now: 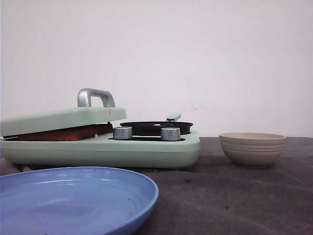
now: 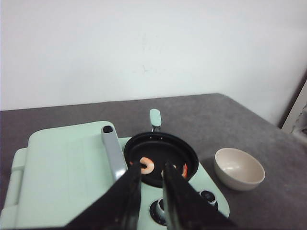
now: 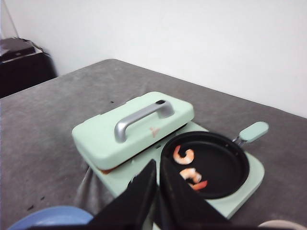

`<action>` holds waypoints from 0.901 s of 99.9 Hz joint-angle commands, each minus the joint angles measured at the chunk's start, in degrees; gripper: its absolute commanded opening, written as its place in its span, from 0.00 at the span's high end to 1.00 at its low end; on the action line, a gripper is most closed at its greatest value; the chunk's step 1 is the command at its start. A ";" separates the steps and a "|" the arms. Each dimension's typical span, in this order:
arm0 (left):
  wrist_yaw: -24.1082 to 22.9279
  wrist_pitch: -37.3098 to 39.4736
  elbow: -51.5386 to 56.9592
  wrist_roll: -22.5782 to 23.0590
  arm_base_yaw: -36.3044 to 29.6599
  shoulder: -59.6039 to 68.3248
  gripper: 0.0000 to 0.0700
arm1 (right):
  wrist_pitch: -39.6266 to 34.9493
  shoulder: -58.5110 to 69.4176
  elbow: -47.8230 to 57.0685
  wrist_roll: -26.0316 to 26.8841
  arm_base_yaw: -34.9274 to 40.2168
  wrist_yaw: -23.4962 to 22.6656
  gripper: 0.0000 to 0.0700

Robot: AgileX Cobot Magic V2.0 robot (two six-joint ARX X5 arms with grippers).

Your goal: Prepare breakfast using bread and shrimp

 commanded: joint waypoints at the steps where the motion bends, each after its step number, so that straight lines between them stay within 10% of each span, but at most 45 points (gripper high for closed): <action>1: 0.33 3.13 -2.16 -4.15 -0.26 -0.24 1.00 | 2.97 -1.66 -4.11 0.81 0.87 0.28 1.00; 43: -3.76 5.95 -19.91 -5.73 -0.96 -10.14 1.00 | 9.42 -11.61 -27.21 5.57 3.23 3.28 1.00; 90: -9.44 2.80 -20.87 -10.62 -0.96 -13.18 1.00 | 9.20 -12.48 -29.75 5.70 3.23 4.74 1.00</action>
